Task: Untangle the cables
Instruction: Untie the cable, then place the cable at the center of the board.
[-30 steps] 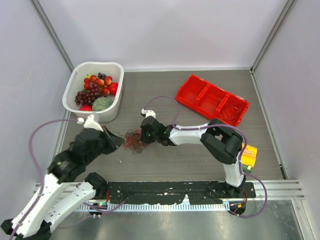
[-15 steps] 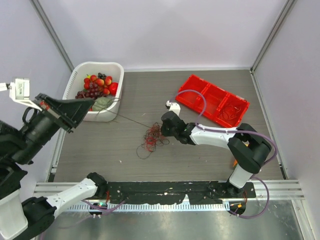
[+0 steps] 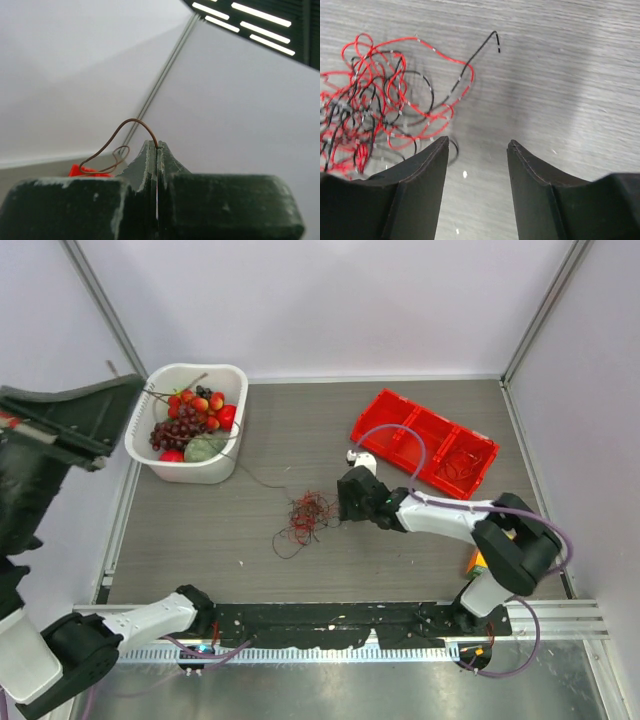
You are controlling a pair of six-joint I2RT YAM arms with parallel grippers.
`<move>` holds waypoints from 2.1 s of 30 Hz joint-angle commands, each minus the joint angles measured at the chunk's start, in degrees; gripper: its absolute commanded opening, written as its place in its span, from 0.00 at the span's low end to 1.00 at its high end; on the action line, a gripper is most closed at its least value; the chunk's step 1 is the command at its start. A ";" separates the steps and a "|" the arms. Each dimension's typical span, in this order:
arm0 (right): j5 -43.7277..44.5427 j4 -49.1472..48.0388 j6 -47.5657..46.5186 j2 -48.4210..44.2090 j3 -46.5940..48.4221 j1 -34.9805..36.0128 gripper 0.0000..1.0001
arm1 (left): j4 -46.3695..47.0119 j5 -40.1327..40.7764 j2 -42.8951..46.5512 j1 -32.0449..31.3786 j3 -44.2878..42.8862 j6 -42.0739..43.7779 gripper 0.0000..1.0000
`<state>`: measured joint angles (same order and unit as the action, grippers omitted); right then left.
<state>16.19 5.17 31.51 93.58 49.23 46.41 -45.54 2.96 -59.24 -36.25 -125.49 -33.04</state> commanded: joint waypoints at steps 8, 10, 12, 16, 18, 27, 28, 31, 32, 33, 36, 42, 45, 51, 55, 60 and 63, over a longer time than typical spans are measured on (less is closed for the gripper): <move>-25.83 -8.85 -18.40 -29.85 -1.52 0.17 0.77 | 11.52 -2.70 -3.16 0.30 -6.96 -2.91 0.00; -31.46 -10.79 -18.50 -27.25 2.70 3.05 0.78 | 12.49 -5.59 -3.60 0.30 -7.05 -3.70 0.00; -33.24 -12.98 -18.76 -23.38 7.01 7.61 0.78 | 12.58 -6.74 -3.95 0.30 -7.14 -4.23 0.00; -30.70 -19.75 -17.80 -15.73 13.86 14.83 0.78 | 11.88 -7.00 -4.13 0.21 -7.14 -4.67 0.00; -27.45 -21.07 -16.22 -13.26 17.11 17.21 0.78 | 11.27 -7.00 -3.86 0.30 -6.70 -4.76 0.00; -15.06 -30.22 -12.70 -12.02 17.82 19.15 0.77 | 13.45 -6.92 -0.61 0.21 1.03 -6.51 0.00; -15.30 -30.39 -12.87 -11.76 18.44 19.07 0.76 | 14.24 -7.18 -0.35 0.30 1.91 -6.78 0.00; -23.11 -30.84 -10.60 -10.53 20.89 19.07 0.58 | 14.60 -7.53 -0.17 0.30 3.76 -7.13 0.00; -22.43 -30.31 -9.98 -10.26 21.16 19.15 0.53 | 14.51 -7.62 -0.26 0.30 4.11 -7.30 0.00; -21.47 -29.17 -8.84 -10.43 21.17 19.07 0.49 | 14.51 -7.97 -0.35 0.30 4.72 -7.57 0.00; -8.07 -22.15 -9.00 -13.23 20.82 19.15 0.47 | 16.61 -10.07 0.00 0.30 9.54 -9.76 0.00; 21.89 2.48 -8.75 -24.75 14.85 17.84 0.54 | 26.00 -22.63 -3.59 0.22 23.43 -21.26 0.00; 32.48 18.08 -1.81 -31.50 13.79 12.58 0.56 | 32.17 -27.12 -6.32 -0.40 29.23 -24.70 0.00; 40.77 34.99 2.85 -46.88 9.22 10.19 0.57 | 37.63 -26.16 -9.74 -5.40 32.59 -24.71 0.00; 39.28 36.66 4.79 -54.64 7.46 10.19 0.57 | 38.94 -25.29 -12.73 -8.65 34.16 -24.62 0.00; 38.58 38.78 5.76 -55.53 8.25 10.28 0.57 | 41.49 -22.92 -13.97 -10.33 42.15 -25.14 0.00; 38.13 39.82 5.49 -54.74 9.04 10.19 0.57 | 44.21 -21.07 -15.54 -12.08 48.74 -25.50 0.00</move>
<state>53.21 43.00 35.11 37.21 57.10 56.29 -6.68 -20.43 -72.86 -46.65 -83.24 -57.67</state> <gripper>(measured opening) 0.570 0.009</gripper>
